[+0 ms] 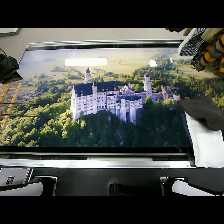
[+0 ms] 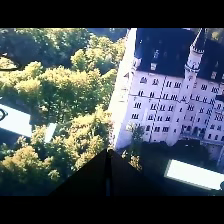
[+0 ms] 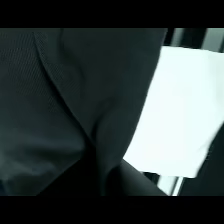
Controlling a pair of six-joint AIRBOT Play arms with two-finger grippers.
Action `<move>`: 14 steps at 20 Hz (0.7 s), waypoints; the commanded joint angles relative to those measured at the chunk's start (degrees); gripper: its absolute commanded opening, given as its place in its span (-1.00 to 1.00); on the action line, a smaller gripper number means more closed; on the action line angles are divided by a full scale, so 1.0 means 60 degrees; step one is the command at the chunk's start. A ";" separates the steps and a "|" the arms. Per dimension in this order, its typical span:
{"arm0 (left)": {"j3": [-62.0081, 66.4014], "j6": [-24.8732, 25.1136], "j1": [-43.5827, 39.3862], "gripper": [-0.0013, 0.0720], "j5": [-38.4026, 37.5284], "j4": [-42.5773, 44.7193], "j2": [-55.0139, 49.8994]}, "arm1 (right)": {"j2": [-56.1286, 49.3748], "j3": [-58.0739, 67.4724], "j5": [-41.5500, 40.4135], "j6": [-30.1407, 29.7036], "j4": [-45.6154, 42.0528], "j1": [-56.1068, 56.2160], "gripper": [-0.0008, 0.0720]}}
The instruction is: Fold the clothes and pants, and hang the long-sleeved shirts on hangers.
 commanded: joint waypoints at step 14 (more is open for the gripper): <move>-0.0470 0.0004 0.0004 -0.92 -0.0240 0.0004 -0.0004 | 0.0120 -0.1439 0.1647 -0.2197 -0.1577 0.0007 -0.89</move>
